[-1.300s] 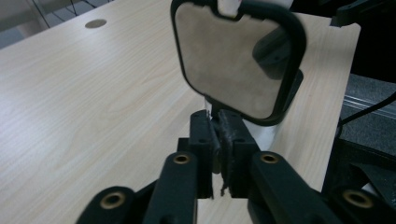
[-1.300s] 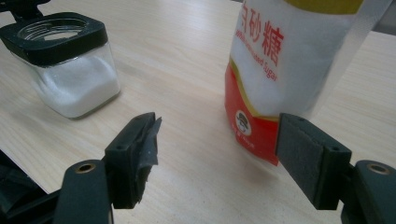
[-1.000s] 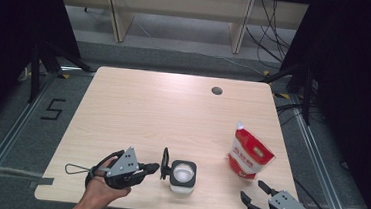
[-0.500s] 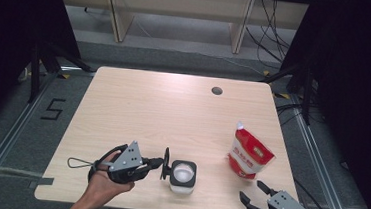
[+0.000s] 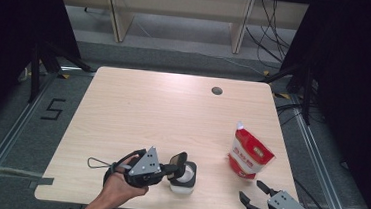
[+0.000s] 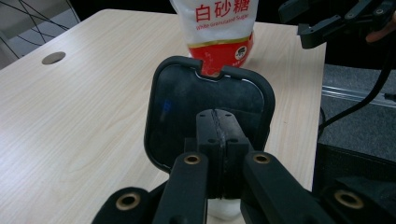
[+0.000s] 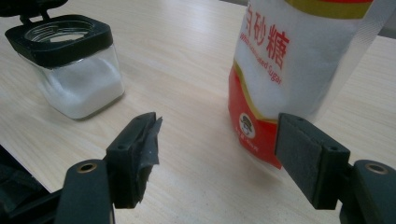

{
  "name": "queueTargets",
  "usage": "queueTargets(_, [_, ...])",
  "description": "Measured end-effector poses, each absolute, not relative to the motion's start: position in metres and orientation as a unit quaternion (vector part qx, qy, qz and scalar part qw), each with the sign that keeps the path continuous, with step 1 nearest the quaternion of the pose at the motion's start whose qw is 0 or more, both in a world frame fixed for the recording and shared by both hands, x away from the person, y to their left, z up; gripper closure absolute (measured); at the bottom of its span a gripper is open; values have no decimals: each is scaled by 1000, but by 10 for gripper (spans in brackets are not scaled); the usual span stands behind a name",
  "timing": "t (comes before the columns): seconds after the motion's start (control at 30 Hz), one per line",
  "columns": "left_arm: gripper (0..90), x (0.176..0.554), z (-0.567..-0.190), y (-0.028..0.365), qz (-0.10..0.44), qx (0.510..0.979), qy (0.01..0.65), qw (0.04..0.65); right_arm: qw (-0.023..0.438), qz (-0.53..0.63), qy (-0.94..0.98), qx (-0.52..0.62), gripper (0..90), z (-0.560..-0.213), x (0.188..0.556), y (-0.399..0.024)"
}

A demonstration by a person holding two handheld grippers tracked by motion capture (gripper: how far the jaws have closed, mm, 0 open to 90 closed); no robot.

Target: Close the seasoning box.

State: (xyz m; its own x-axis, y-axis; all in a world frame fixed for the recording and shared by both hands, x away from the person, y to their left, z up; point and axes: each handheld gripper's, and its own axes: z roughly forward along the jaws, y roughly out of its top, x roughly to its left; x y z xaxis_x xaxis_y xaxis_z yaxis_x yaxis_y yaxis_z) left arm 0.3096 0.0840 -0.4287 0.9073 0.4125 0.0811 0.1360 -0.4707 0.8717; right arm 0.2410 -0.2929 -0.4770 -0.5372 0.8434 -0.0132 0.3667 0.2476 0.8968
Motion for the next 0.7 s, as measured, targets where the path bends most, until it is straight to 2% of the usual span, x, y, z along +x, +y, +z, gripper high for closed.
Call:
queueTargets(0.53, [883, 312, -447, 74, 121, 857, 165, 472, 259, 459, 751, 398, 315, -477, 241, -292])
queueTargets(0.7, [843, 311, -442, 78, 115, 849, 176, 486, 252, 466, 747, 402, 314, -477, 240, -291])
